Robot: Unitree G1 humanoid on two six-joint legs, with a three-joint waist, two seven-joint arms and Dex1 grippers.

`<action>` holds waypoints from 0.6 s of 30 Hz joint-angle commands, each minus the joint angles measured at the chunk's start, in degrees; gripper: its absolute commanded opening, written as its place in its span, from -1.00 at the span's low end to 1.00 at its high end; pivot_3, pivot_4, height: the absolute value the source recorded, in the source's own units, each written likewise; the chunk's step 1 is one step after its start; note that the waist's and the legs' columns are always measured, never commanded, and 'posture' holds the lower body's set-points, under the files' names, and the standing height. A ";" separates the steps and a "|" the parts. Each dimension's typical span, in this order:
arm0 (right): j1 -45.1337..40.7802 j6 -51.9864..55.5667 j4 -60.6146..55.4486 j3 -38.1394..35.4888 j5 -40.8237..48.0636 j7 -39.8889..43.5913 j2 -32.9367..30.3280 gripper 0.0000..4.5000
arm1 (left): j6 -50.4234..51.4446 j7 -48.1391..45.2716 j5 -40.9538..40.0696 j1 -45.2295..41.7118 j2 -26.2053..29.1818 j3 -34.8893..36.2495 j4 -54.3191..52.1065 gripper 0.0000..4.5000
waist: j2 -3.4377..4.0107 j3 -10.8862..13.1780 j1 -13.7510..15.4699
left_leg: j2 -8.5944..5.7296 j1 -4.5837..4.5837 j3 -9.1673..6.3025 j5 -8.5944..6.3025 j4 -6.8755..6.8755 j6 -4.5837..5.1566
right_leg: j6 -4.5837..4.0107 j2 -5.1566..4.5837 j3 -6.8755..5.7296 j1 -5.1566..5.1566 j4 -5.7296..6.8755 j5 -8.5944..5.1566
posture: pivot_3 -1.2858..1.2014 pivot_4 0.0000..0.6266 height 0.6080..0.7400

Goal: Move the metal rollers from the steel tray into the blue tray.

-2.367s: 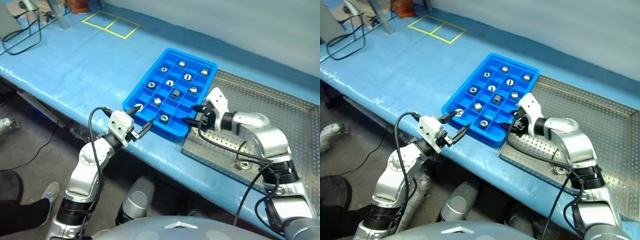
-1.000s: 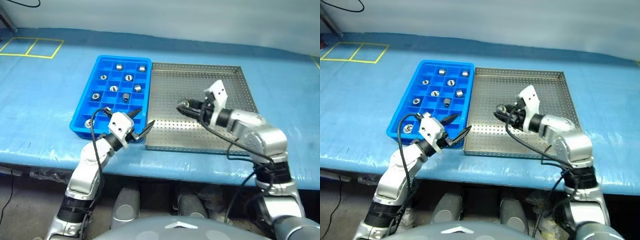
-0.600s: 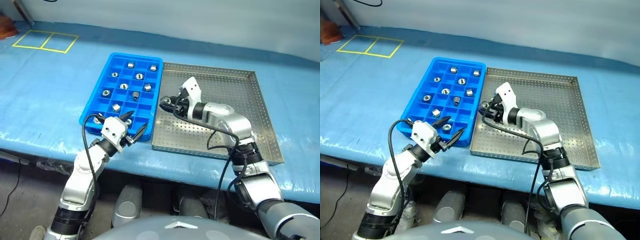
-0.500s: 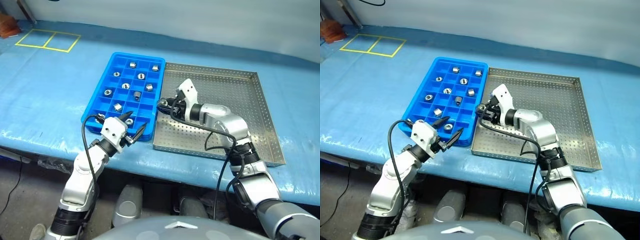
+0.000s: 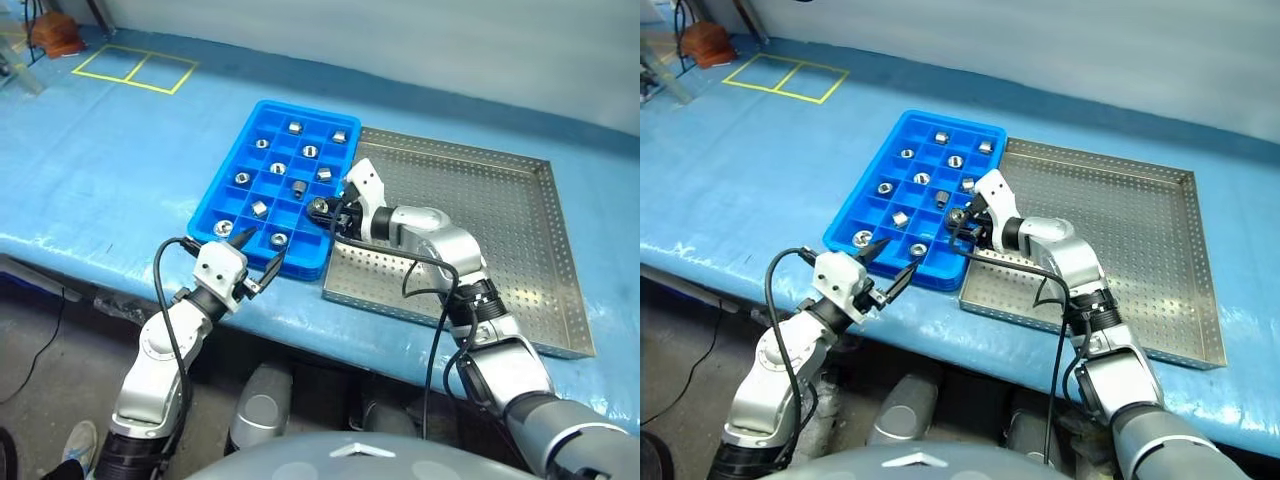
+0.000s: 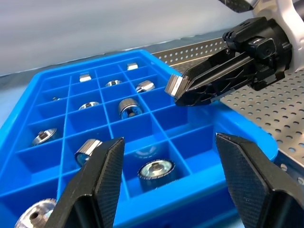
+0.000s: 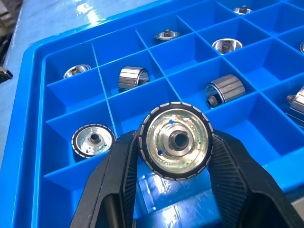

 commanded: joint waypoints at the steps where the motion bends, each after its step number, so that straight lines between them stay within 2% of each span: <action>1: -0.77 -0.38 0.84 0.46 -2.39 -1.07 -1.12 0.12 | -0.27 0.45 0.05 0.01 0.42 0.55 -3.40 0.49 | 0.00 -0.01 1.02 | 0.00 0.00 0.00 0.00 0.00 -0.01 | -0.01 0.00 -0.01 -0.01 0.00 -0.01 | 0.46 -0.52 1.00; 5: 0.30 -0.11 -0.50 -0.45 -2.83 -1.06 -2.46 0.65 | -0.09 0.23 -0.01 -0.67 0.35 0.27 -3.06 0.49 | 0.00 -0.01 3.52 | 0.00 -0.05 0.04 -0.01 0.00 -0.07 | -0.02 -0.03 -0.01 -0.08 -0.02 -0.03 | 0.44 -0.52 1.00; 8: 0.68 -0.11 -1.39 -2.04 -2.09 -1.65 -2.50 0.65 | -0.08 -0.04 -0.12 -1.06 0.34 0.05 -2.79 0.49 | 0.00 -0.01 4.85 | 0.00 -0.18 0.10 0.00 0.00 -0.13 | -0.01 -0.06 -0.01 -0.23 -0.02 -0.02 | 0.43 -0.52 1.00; 13: 3.01 -3.73 -7.68 -8.73 3.65 -2.21 -0.27 0.65 | -0.41 -0.91 -1.21 -3.47 -0.34 -0.33 -1.35 0.49 | 0.01 -0.01 6.48 | 0.01 -0.58 0.11 0.02 0.00 -0.19 | 0.02 -0.03 -0.03 -0.66 0.03 0.00 | 0.38 -0.52 1.00; 18: 6.99 -10.69 -10.88 -10.93 0.65 -8.20 0.18 0.65 | 0.01 -2.96 -3.07 -6.74 -1.26 -1.31 1.42 0.49 | 0.04 -0.03 6.26 | 0.01 -0.71 0.12 0.02 0.01 -0.22 | 0.28 -0.03 -0.04 -0.74 -0.03 0.17 | 0.32 -0.52 1.00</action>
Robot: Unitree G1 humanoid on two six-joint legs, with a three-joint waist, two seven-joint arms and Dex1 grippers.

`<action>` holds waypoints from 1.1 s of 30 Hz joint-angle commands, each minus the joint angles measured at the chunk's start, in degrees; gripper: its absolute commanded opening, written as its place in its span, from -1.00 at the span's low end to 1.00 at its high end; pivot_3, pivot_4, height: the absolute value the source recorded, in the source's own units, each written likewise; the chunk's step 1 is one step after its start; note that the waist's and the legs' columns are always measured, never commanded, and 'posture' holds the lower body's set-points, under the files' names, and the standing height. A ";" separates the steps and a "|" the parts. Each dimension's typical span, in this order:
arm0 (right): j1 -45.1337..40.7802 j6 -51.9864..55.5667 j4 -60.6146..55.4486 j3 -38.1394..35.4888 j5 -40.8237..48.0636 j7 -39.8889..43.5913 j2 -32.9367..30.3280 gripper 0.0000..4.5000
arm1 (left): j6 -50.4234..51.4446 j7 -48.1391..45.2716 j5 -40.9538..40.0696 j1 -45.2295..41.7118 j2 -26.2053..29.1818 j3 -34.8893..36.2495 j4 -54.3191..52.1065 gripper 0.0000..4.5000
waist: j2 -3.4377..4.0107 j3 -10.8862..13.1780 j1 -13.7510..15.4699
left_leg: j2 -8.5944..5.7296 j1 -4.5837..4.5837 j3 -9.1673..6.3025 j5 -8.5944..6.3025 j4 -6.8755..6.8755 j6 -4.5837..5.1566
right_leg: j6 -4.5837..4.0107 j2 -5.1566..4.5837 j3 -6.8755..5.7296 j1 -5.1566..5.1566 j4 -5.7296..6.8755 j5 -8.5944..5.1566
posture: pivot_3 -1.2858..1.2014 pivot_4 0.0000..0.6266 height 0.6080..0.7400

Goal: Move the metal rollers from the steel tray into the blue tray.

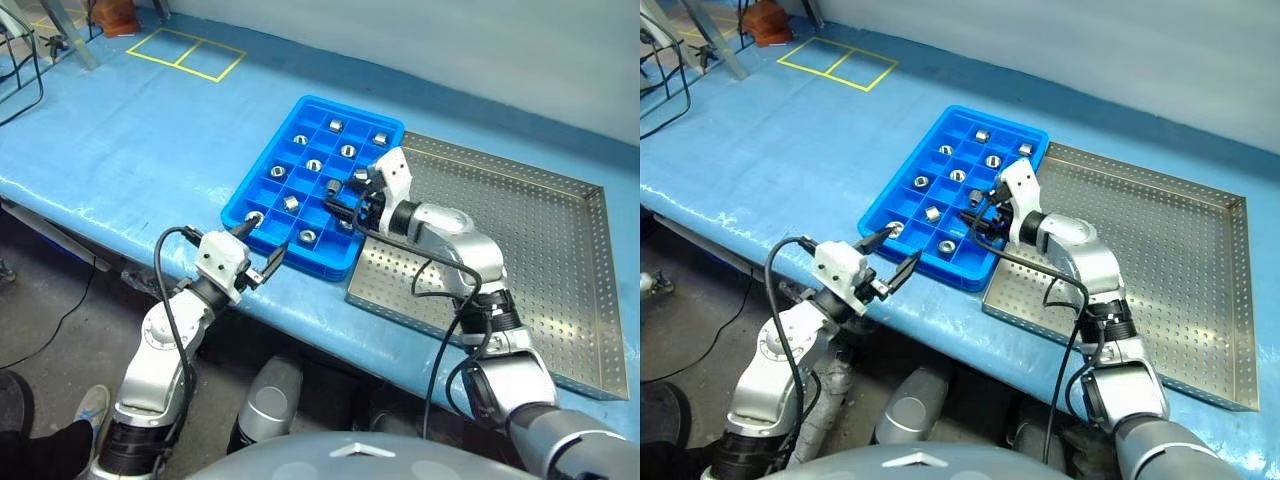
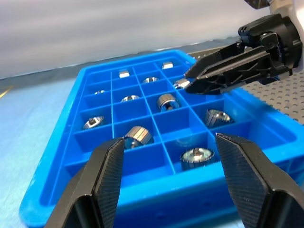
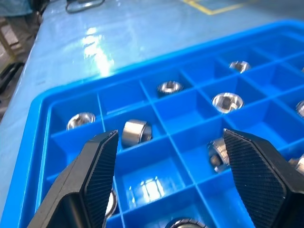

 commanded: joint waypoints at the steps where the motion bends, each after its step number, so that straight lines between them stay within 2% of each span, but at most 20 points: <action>1: 2.65 -7.29 -2.91 -2.11 -3.13 -4.77 -0.27 0.65 | -0.41 -1.74 -2.01 -2.38 -0.62 -0.82 0.96 0.49 | 0.00 0.00 -0.17 | 0.00 0.00 0.01 0.00 0.01 0.00 | -0.02 0.00 0.00 0.00 -0.02 -0.02 | 0.31 -0.52 1.00; 6: 8.82 -7.13 -7.35 -3.89 -1.81 -6.06 -1.65 0.65 | -1.00 -3.41 -2.13 -6.77 -0.88 -1.72 4.77 0.49 | 0.04 -0.02 -2.39 | -0.01 -0.02 0.02 0.03 0.11 -0.04 | -0.17 -0.01 0.02 0.03 -0.01 -0.10 | 0.24 -0.52 1.00; 10: 13.89 -6.54 -11.76 -5.16 -1.68 -7.17 -3.24 0.65 | -2.87 -3.62 -2.17 -9.71 -2.43 -1.82 8.68 0.49 | 0.05 -0.03 -6.34 | -0.02 -0.06 0.00 0.03 0.19 -0.03 | -0.13 0.00 0.06 0.08 -0.01 -0.07 | 0.18 -0.52 1.00; 11: 15.01 -6.11 -13.05 -5.97 -0.68 -7.17 -3.27 0.66 | -3.55 -3.19 -1.78 -10.42 -2.98 -1.70 10.04 0.56 | 0.07 -0.04 -7.60 | -0.02 -0.06 -0.01 0.03 0.22 -0.03 | -0.13 0.01 0.06 0.10 -0.01 -0.06 | 0.16 -0.52 1.00; 13: 16.98 -4.98 -15.34 -7.39 0.52 -7.87 -3.35 0.82 | -5.08 -2.02 -0.24 -11.79 -3.73 -1.60 12.90 0.72 | 0.07 -0.04 -10.02 | -0.02 -0.04 -0.04 0.03 0.26 -0.02 | -0.10 0.01 0.08 0.17 0.01 -0.03 | 0.14 -0.52 1.00; 15: 18.38 -4.24 -16.73 -8.09 0.61 -8.89 -3.61 1.00 | -6.67 -1.17 1.04 -12.79 -4.12 -1.64 15.06 0.99 | 0.07 -0.04 -13.09 | -0.02 0.01 -0.07 0.04 0.30 0.00 | -0.09 0.02 0.09 0.24 0.02 -0.02 | 0.13 -0.52 1.00; 22: 22.58 -3.30 -21.76 -9.57 3.60 -9.67 -2.81 1.00 | -8.52 -2.38 1.01 -13.96 -4.20 -2.02 17.88 0.99 | 0.05 -0.02 -21.46 | -0.01 0.81 -0.05 -0.02 0.24 0.12 | -0.14 0.00 0.18 1.01 0.00 -0.07 | 0.11 -0.52 1.00; 26: 23.85 -3.53 -23.61 -9.30 5.87 -9.98 -1.14 1.00 | -9.02 -2.75 0.87 -13.26 -4.55 -1.96 17.53 0.99 | 0.05 -0.02 -23.54 | 0.00 0.89 -0.07 0.03 0.24 0.20 | -0.14 0.04 0.21 1.02 0.13 -0.07 | 0.12 -0.52 1.00; 33: 22.96 -3.81 -23.21 -8.24 6.23 -10.14 -0.99 1.00 | -9.18 -2.14 1.06 -12.21 -4.78 -1.65 16.79 0.99 | 0.05 -0.02 -23.52 | -0.05 0.87 -0.04 0.05 0.28 0.22 | -0.08 0.00 0.30 1.03 0.12 -0.03 | 0.13 -0.52 1.00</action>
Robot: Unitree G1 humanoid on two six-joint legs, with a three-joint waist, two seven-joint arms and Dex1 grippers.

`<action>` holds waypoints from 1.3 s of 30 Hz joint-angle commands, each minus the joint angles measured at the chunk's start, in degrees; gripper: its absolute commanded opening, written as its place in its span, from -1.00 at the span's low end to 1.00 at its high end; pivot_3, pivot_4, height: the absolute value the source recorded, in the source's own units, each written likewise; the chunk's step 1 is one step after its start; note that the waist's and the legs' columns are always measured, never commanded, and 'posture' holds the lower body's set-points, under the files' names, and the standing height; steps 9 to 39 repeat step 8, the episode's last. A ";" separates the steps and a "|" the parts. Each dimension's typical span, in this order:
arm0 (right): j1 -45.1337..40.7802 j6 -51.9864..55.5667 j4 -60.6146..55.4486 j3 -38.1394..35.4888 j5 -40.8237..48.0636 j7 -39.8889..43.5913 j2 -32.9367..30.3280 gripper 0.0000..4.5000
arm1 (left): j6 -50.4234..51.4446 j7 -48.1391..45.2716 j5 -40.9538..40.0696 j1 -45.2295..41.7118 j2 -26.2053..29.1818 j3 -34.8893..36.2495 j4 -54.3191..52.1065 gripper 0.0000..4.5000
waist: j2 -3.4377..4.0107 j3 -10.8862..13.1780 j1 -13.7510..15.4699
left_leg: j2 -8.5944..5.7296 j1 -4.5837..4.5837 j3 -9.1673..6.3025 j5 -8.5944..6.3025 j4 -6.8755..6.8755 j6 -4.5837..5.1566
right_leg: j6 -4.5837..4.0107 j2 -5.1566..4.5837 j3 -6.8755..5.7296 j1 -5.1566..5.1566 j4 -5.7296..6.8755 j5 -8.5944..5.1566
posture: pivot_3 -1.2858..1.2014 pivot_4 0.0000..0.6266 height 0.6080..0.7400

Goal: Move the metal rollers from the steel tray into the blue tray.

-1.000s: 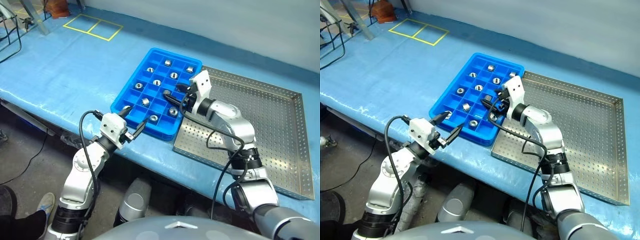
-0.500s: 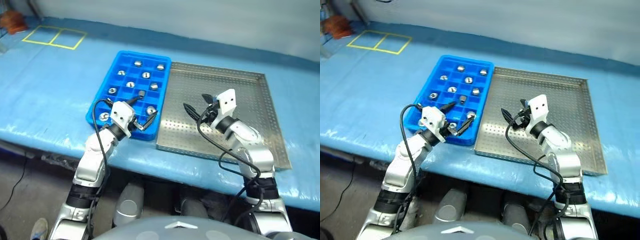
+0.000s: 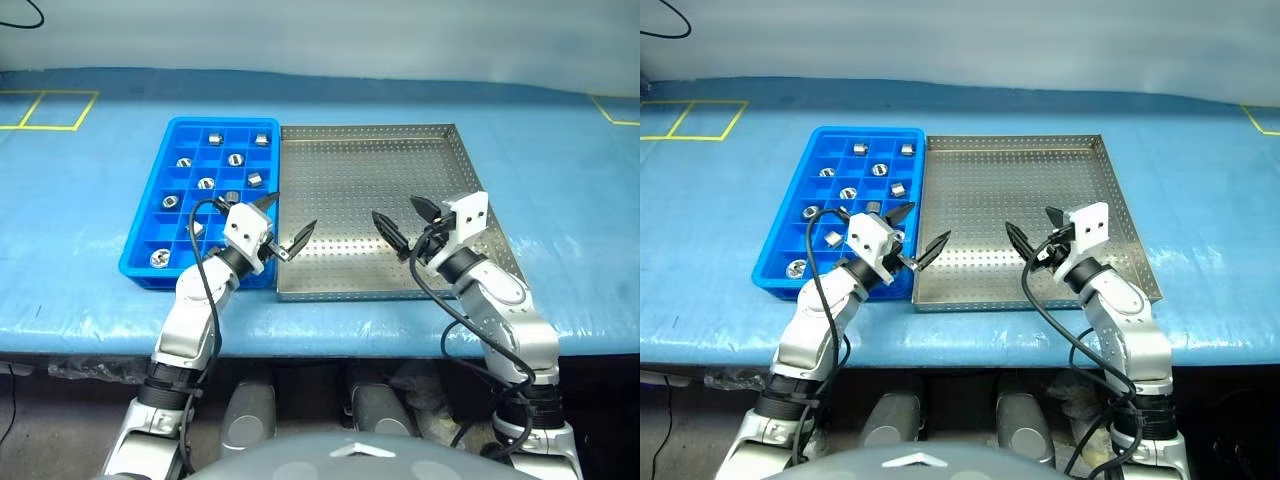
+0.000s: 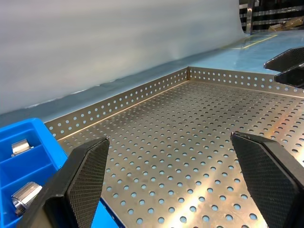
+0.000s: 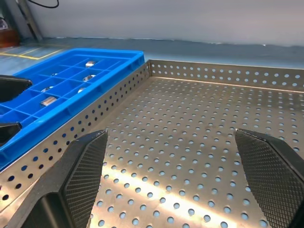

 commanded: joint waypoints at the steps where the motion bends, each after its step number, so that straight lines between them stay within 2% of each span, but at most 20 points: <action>1: -1.74 -0.67 -1.74 -0.21 0.96 -0.09 -0.18 1.00 | -1.42 0.26 -0.27 0.12 -0.31 0.22 -1.47 0.99 | 0.00 0.00 0.07 | -0.01 0.00 0.01 0.00 0.00 0.00 | 0.01 -0.01 0.02 0.00 0.00 0.00 | 0.14 -0.52 1.00; 39: -2.68 0.19 -0.98 1.09 0.26 -0.16 -1.02 1.00 | -1.50 0.84 -0.24 0.76 -0.49 0.35 -1.98 0.99 | 0.00 0.00 0.26 | -0.01 0.00 0.00 0.00 -0.02 0.00 | 0.01 0.00 0.02 -0.01 -0.01 0.00 | 0.15 -0.52 1.00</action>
